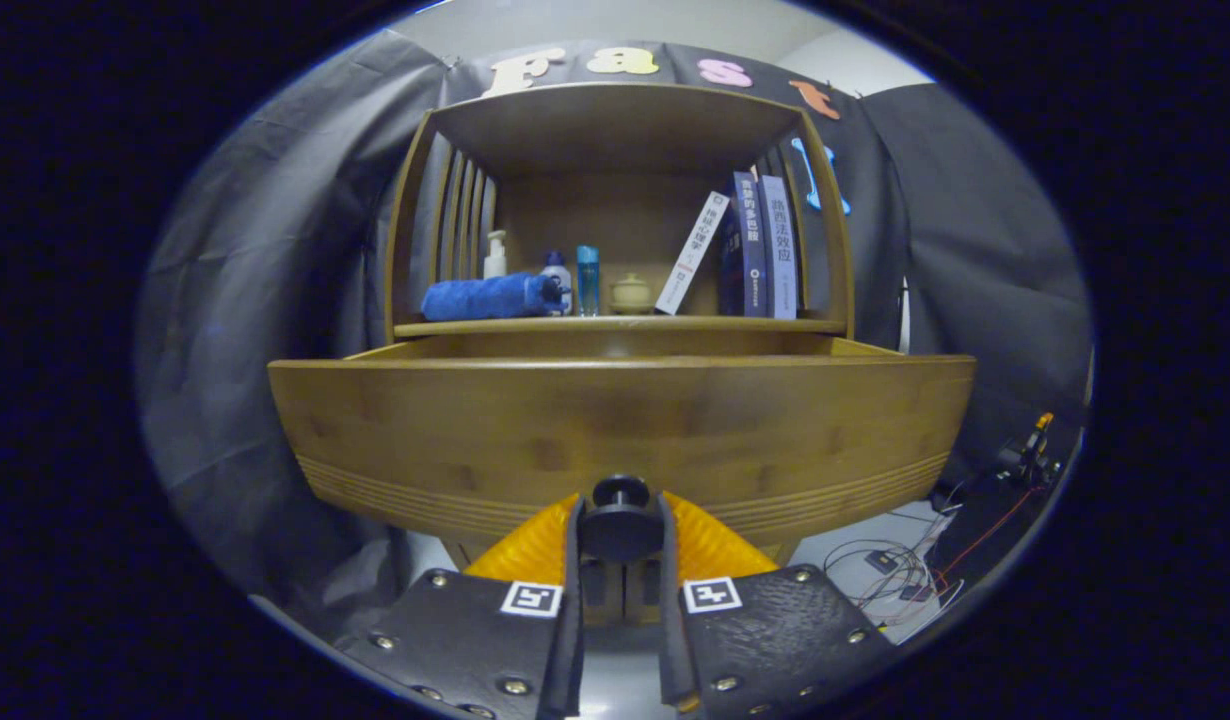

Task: Pull open the drawer, take out the items inside it, and place them on the countertop above the cabinet.

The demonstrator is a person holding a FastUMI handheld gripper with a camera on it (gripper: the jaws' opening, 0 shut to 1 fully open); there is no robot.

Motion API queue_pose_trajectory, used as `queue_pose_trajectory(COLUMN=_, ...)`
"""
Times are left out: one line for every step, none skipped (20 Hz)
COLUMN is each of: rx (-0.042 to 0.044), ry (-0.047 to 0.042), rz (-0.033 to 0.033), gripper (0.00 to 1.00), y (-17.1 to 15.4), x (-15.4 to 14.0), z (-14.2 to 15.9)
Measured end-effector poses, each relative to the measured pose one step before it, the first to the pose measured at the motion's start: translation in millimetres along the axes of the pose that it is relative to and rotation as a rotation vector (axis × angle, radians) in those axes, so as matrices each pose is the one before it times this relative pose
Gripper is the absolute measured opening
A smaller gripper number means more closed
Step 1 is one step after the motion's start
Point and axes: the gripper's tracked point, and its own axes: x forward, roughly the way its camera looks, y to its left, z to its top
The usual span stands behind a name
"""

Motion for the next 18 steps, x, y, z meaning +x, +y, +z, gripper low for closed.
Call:
queue_pose_trajectory(rx=-0.00539, ry=-0.00129, rz=-0.00082, gripper=0.3, y=-1.27, x=-3.87, z=-1.01)
queue_pose_trajectory(rx=0.00136, ry=0.00731, rz=0.00445, gripper=0.3, y=0.61, x=-5.2, z=-2.82)
queue_pose_trajectory(rx=0.00661, ry=-0.01245, rz=0.00207, gripper=0.3, y=0.03, x=-4.71, z=0.45)
queue_pose_trajectory(rx=-0.00946, ry=0.00774, rz=-0.00139, gripper=0.3, y=0.23, x=-2.7, z=-1.82)
queue_pose_trajectory(rx=-0.00866, ry=-0.00835, rz=-0.00038, gripper=0.3, y=0.32, x=-0.13, z=1.53)
queue_pose_trajectory(rx=-0.01286, ry=0.01267, rz=0.00141, gripper=0.3, y=0.16, x=0.51, z=-2.08)
queue_pose_trajectory(rx=0.00467, ry=-0.0078, rz=-0.00002, gripper=0.3, y=-0.74, x=0.1, z=2.48)
queue_pose_trajectory(rx=-0.00168, ry=0.01117, rz=-0.0032, gripper=0.3, y=-0.06, x=0.3, z=-2.28)
queue_pose_trajectory(rx=0.00611, ry=0.00452, rz=0.00355, gripper=0.3, y=0.14, x=-2.29, z=0.74)
queue_pose_trajectory(rx=-0.00007, ry=0.01259, rz=0.00188, gripper=0.36, y=0.96, x=-0.42, z=0.36)
queue_pose_trajectory(rx=0.00023, ry=-0.00119, rz=-0.00867, gripper=0.42, y=-0.47, x=-0.99, z=5.08)
queue_pose_trajectory(rx=0.00417, ry=-0.00701, rz=0.00427, gripper=0.44, y=2.29, x=-5.93, z=7.6)
queue_pose_trajectory(rx=0.00567, ry=-0.0181, rz=0.0188, gripper=0.55, y=4.98, x=-2.74, z=11.07)
queue_pose_trajectory(rx=-0.00094, ry=-0.01553, rz=0.01721, gripper=0.64, y=6.7, x=-3.51, z=10.63)
queue_pose_trajectory(rx=-0.00908, ry=-0.01836, rz=0.01323, gripper=0.73, y=5.39, x=-3.5, z=12.53)
queue_pose_trajectory(rx=-0.01388, ry=-0.01249, rz=0.00696, gripper=0.82, y=2.93, x=-3.06, z=10.88)
queue_pose_trajectory(rx=-0.0167, ry=-0.00784, rz=0.01394, gripper=0.91, y=5.4, x=-2.1, z=10.71)
queue_pose_trajectory(rx=-0.01792, ry=-0.00513, rz=0.00043, gripper=1.0, y=3.26, x=-1.36, z=12.4)
